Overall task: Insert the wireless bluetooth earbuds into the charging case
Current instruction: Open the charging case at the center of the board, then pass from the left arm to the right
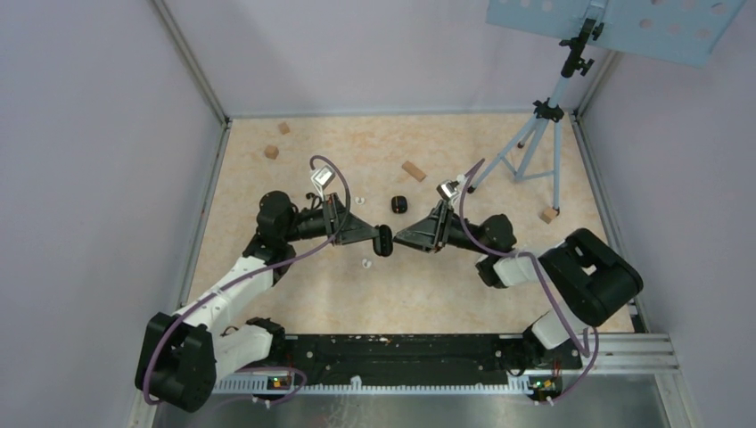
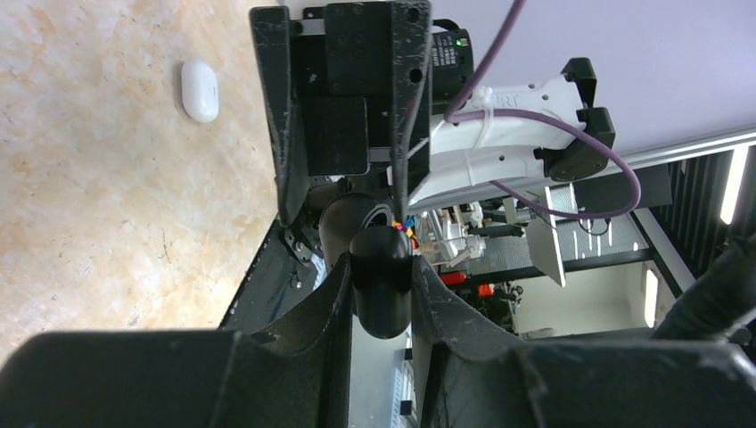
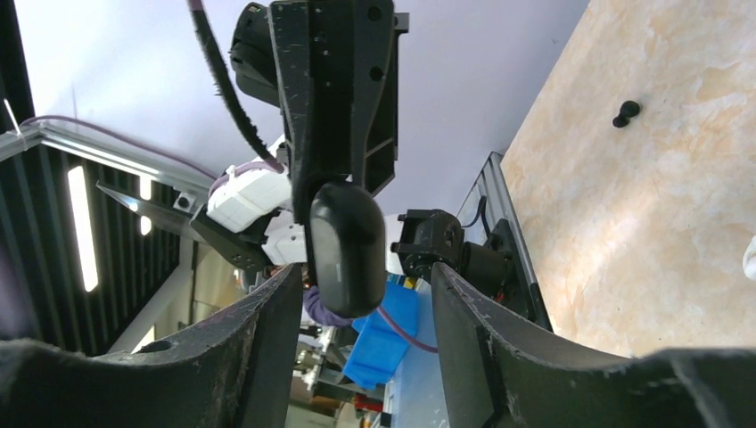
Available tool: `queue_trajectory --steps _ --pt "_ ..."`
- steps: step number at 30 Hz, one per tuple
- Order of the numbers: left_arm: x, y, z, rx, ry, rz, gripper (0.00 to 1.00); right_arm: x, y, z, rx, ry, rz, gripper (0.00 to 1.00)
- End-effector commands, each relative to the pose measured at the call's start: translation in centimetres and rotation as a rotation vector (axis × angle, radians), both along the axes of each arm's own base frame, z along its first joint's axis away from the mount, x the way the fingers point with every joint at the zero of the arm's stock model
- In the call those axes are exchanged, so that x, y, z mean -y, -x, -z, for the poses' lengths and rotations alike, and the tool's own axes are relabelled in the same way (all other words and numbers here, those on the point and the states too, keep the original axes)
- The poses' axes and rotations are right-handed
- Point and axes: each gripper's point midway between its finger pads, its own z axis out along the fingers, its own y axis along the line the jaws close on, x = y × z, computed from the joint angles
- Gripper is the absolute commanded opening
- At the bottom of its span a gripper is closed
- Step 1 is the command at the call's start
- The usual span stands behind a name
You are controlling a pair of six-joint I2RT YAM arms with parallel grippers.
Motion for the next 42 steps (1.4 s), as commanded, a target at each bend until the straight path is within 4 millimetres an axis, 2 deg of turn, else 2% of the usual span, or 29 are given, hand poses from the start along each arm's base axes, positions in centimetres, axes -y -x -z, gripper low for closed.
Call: queue_trajectory --steps 1,8,14,21,35,40,42 --pt "-0.4 0.2 -0.8 0.046 0.015 -0.006 0.0 0.4 0.0 -1.7 0.118 0.006 0.029 0.55" --pt "-0.4 -0.1 -0.7 0.047 -0.002 -0.016 0.0 0.1 -0.4 -2.1 0.181 0.128 0.051 0.7" --pt "-0.4 -0.2 -1.0 0.054 0.002 -0.015 0.0 -1.1 -0.6 -1.5 0.228 0.264 0.033 0.73" --pt "-0.4 -0.2 -1.1 0.058 0.002 -0.02 0.0 -2.2 -0.4 -1.2 0.226 0.291 0.005 0.73" --pt "-0.4 -0.6 -0.3 0.058 -0.045 -0.024 0.0 -3.4 0.8 -1.1 0.224 0.269 -0.064 0.5" --pt "-0.5 -0.5 -0.4 0.065 -0.048 -0.025 0.0 -3.7 1.1 -1.1 0.212 0.245 -0.082 0.38" --pt "-0.4 -0.4 -0.4 0.068 -0.05 -0.022 0.0 -3.7 1.1 -1.2 0.211 0.24 -0.08 0.3"
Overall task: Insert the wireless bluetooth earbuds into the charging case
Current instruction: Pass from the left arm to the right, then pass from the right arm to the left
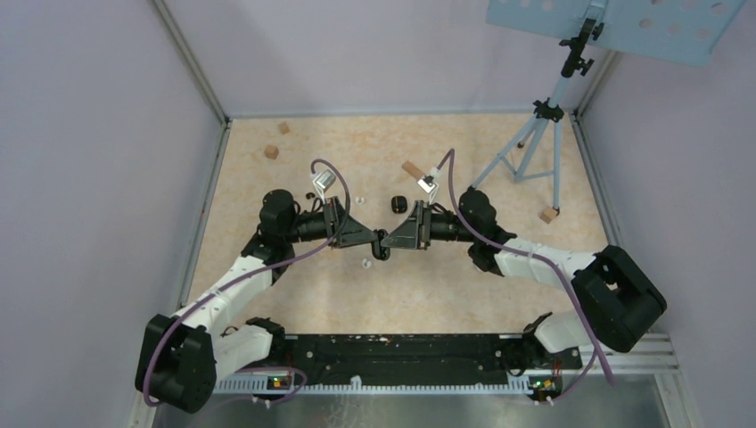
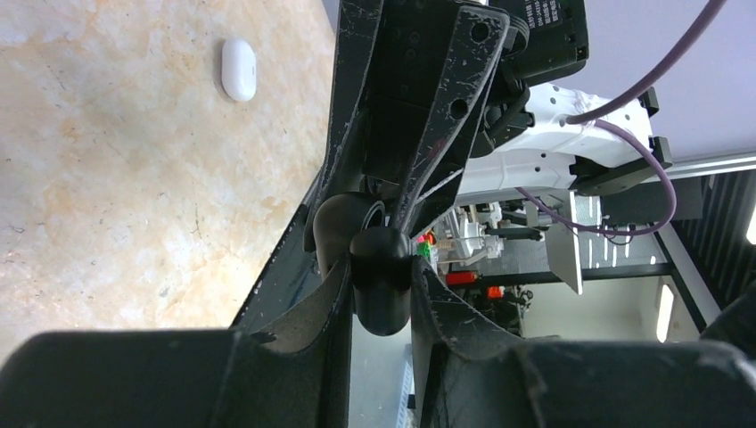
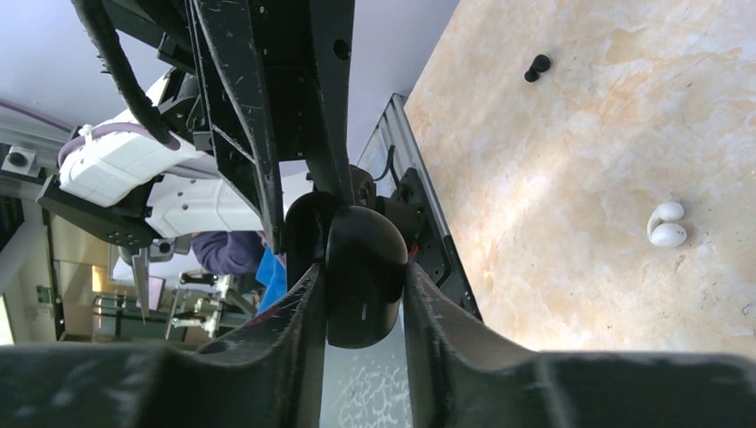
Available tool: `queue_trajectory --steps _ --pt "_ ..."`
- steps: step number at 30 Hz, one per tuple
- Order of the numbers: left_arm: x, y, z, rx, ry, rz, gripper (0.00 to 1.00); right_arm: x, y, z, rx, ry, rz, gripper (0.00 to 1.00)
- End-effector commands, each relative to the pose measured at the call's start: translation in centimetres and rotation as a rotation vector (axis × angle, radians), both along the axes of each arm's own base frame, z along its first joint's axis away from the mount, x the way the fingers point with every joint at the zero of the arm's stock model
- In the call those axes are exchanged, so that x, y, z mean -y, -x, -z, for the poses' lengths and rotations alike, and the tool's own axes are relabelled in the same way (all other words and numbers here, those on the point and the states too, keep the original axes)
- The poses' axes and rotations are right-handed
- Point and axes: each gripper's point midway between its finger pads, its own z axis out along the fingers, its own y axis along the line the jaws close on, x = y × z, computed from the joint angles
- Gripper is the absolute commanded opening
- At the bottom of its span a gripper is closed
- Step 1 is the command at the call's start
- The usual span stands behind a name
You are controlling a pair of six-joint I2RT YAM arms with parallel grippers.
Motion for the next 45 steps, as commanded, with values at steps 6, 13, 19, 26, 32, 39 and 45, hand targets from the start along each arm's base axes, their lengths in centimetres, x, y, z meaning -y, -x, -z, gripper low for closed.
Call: queue_trajectory --steps 6,13,19,26,32,39,45 --pt "-0.4 -0.5 -2.1 0.156 -0.073 -0.002 0.5 -0.5 0.2 -2.1 0.061 -0.046 -0.011 0.06" --pt "-1.6 -1.3 -1.9 0.206 -0.218 -0.06 0.85 0.3 0.0 -1.1 0.071 0.031 0.024 0.0" --pt "-2.3 -1.8 -1.0 0.208 -0.261 -0.138 0.87 1.2 -0.8 -0.8 0.061 0.062 0.101 0.0" --pt "-3.1 -1.5 -1.6 0.245 -0.173 -0.265 0.91 3.7 -3.9 -0.4 -0.083 -0.015 0.396 0.0" --pt "-2.2 -0.5 -0.6 0.211 -0.125 -0.23 0.97 5.1 -5.2 0.2 -0.207 -0.096 0.543 0.0" --pt "-1.5 -1.1 0.1 0.152 -0.081 -0.315 0.96 6.5 -6.0 -1.1 -0.248 -0.261 0.662 0.0" --pt "-0.6 -1.5 0.6 0.074 0.025 -0.335 0.96 5.8 -5.8 -4.2 -0.149 -0.421 0.595 0.0"
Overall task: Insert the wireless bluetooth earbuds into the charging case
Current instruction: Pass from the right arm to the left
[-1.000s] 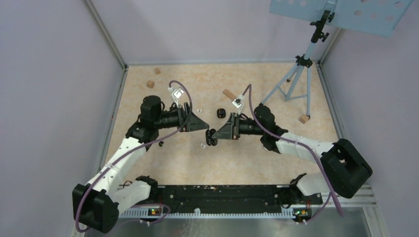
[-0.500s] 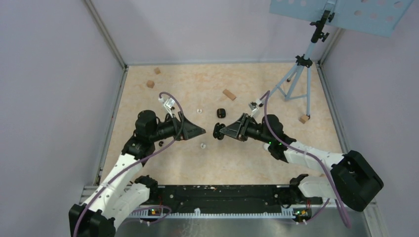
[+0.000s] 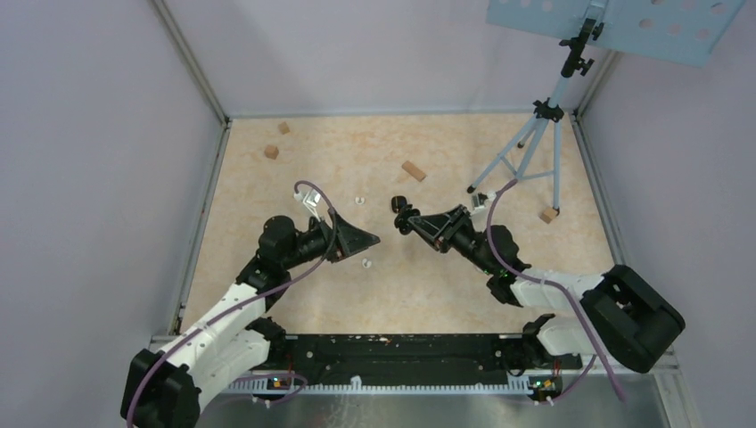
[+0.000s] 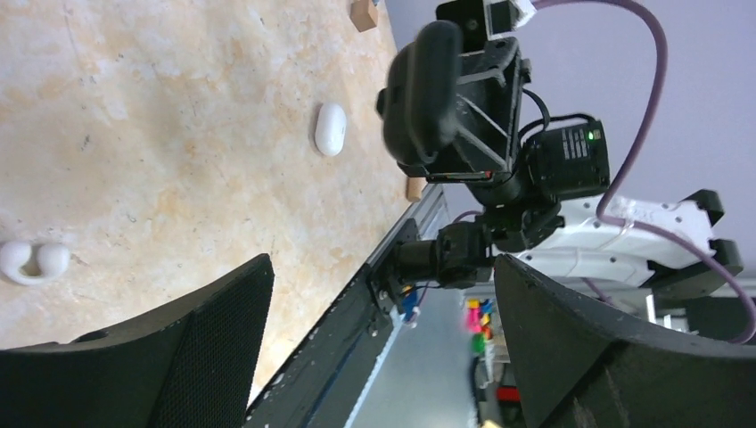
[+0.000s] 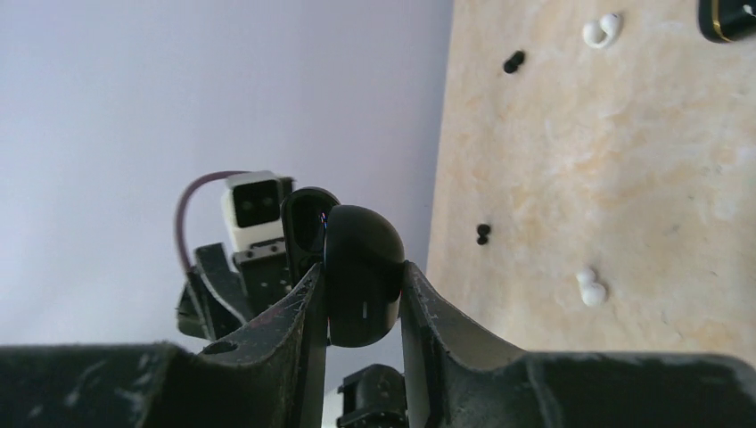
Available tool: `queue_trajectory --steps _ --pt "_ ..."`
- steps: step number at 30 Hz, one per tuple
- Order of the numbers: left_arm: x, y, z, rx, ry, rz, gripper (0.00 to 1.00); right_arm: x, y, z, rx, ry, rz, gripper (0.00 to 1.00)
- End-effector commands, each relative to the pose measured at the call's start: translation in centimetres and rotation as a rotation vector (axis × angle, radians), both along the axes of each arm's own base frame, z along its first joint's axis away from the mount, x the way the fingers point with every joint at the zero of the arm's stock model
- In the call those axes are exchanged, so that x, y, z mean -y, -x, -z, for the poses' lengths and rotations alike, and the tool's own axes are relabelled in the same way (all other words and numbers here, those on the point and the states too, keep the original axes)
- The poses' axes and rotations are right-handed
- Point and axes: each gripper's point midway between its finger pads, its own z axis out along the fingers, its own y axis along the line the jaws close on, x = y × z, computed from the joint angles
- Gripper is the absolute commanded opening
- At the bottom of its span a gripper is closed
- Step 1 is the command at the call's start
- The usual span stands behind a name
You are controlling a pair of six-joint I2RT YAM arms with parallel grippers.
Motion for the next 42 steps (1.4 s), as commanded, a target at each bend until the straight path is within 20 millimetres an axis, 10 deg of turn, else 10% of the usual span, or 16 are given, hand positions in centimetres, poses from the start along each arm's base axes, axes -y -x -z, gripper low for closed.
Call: queue_trajectory --steps 1,17,29,42 --pt "0.7 -1.4 -2.3 0.029 0.127 -0.044 0.96 -1.0 0.1 -6.2 0.194 -0.191 -0.032 0.0" --pt "1.8 -2.4 -4.6 0.218 -0.022 0.077 0.93 -3.5 2.0 -5.6 0.232 -0.144 -0.206 0.0" --pt "3.9 -2.3 -5.6 0.187 0.014 0.256 0.6 -3.9 2.2 -5.2 0.228 -0.13 -0.24 0.0" --pt "3.4 -2.8 -5.7 0.19 -0.012 0.196 0.57 -3.9 2.5 -4.7 0.219 -0.118 -0.25 0.0"
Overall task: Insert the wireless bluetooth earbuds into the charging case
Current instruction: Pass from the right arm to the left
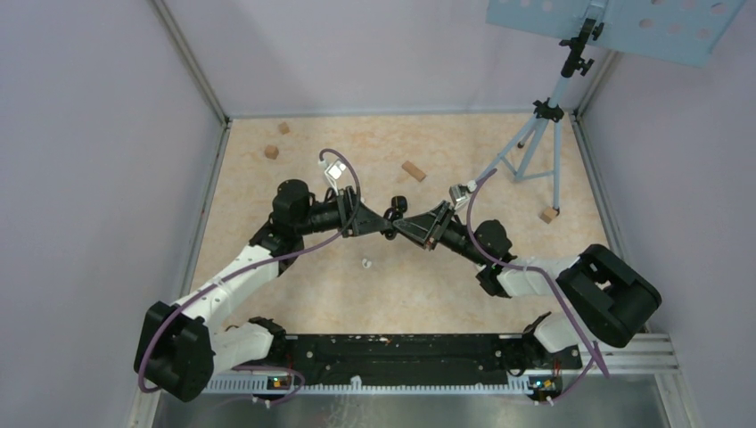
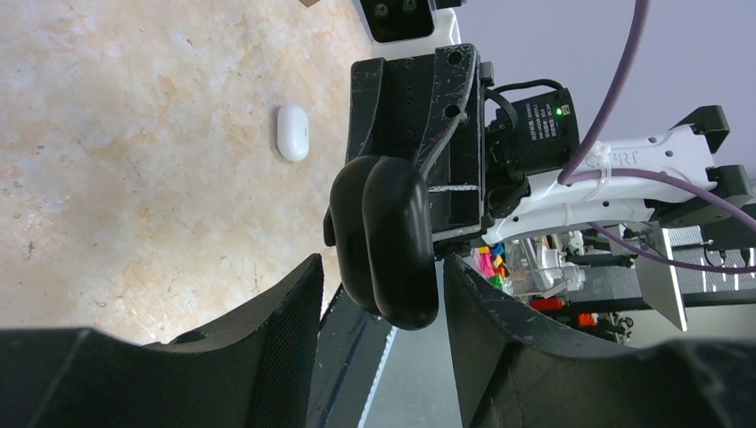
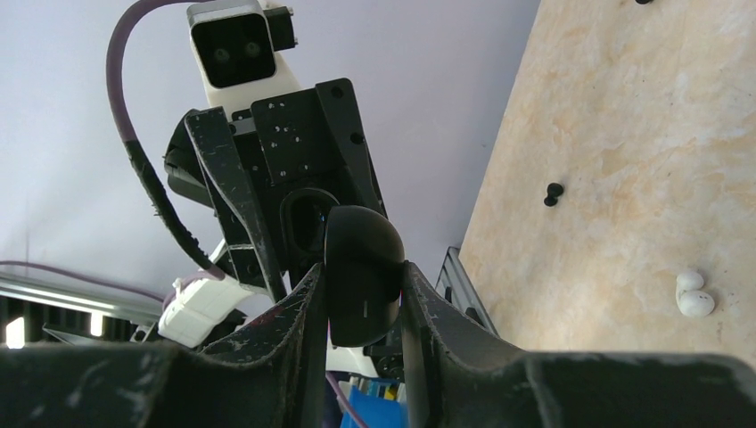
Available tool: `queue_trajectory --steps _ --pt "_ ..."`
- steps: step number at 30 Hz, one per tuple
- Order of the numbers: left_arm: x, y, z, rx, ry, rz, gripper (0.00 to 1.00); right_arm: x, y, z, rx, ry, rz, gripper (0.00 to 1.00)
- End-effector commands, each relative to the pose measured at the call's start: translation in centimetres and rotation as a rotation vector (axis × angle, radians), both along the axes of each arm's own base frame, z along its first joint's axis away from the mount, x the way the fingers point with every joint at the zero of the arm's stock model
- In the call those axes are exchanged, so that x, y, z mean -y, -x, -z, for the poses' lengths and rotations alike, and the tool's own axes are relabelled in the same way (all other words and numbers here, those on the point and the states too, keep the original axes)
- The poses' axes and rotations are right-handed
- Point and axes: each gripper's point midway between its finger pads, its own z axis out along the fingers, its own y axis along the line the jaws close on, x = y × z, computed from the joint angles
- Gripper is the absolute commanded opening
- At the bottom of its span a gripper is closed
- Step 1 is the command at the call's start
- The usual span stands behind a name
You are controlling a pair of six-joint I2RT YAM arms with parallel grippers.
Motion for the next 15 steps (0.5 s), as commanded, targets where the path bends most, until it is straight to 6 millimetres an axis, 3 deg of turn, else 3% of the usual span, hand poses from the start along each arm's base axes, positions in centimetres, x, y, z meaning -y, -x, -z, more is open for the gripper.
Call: queue_trajectory --steps 1,10,15 --pt "-0.14 -0.51 -2.7 0.092 0.018 -0.024 0.55 -0.19 0.5 -1.52 0.062 -0.028 -0.017 0.0" --pt "-0.35 -0.35 -3.27 0.065 0.015 0.01 0.53 -0.16 0.64 -1.69 0.065 -0.027 -0.02 0.0" --pt "-0.42 -0.23 -3.28 0.064 0.02 0.005 0.47 -0.13 0.68 -1.61 0.064 -0.025 -0.022 0.0"
